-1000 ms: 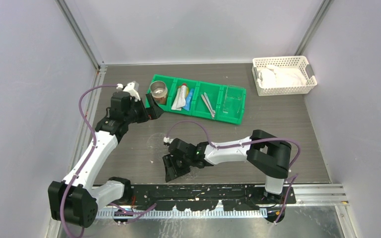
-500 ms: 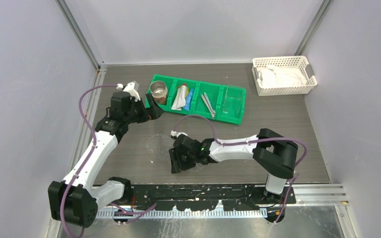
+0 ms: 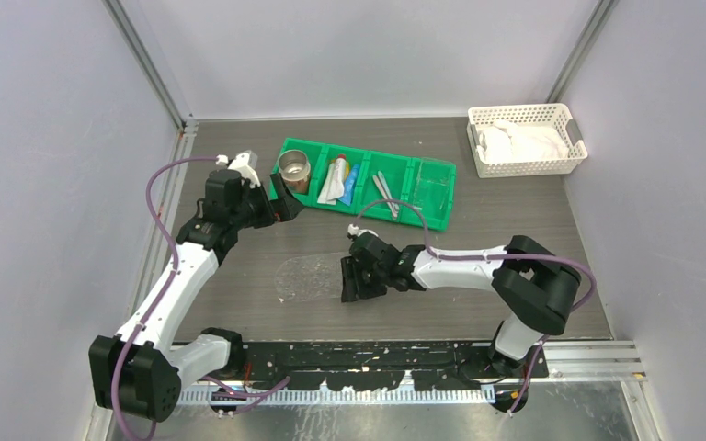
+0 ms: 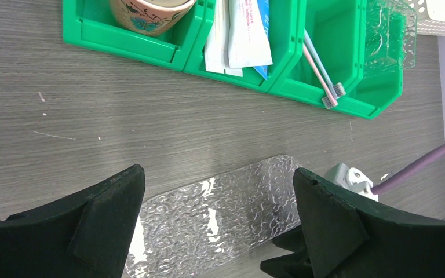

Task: Prepare toiletry sets of a toothbrush and toothpaste on the tray

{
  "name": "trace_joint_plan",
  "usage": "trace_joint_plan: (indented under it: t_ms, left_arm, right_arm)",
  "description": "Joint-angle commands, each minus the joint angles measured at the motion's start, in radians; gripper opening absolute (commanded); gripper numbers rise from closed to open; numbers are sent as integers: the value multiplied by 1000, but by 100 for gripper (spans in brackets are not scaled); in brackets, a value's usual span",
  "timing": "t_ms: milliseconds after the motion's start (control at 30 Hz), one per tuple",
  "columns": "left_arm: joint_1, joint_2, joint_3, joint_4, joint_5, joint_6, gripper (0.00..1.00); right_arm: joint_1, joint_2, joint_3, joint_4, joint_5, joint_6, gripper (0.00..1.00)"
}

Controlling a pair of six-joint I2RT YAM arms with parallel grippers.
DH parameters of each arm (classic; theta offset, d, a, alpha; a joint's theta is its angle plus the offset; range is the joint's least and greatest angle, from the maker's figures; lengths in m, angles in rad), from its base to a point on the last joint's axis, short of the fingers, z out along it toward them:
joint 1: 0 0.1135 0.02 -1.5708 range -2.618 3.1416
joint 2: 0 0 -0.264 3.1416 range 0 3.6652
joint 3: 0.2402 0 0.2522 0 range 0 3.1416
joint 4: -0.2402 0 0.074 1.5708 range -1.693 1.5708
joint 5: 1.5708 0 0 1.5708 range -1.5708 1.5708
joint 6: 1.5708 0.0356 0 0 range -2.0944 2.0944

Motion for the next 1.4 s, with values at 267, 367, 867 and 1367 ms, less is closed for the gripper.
trace_joint_plan:
  t_ms: [267, 367, 867, 1367]
  left_arm:
    - [-3, 2, -7, 22, 3, 1, 100]
    - [-3, -5, -8, 15, 2, 4, 100]
    - [-3, -17, -4, 0, -5, 22, 100]
    - [-3, -2, -9, 5, 1, 32, 100]
  right_arm:
    - [-128, -234, 148, -289, 140, -130, 57]
    - [-273, -262, 241, -393, 208, -170, 54]
    - [-582, 105, 737, -620, 383, -298, 43]
    - [-660, 217, 840, -596, 338, -313, 42]
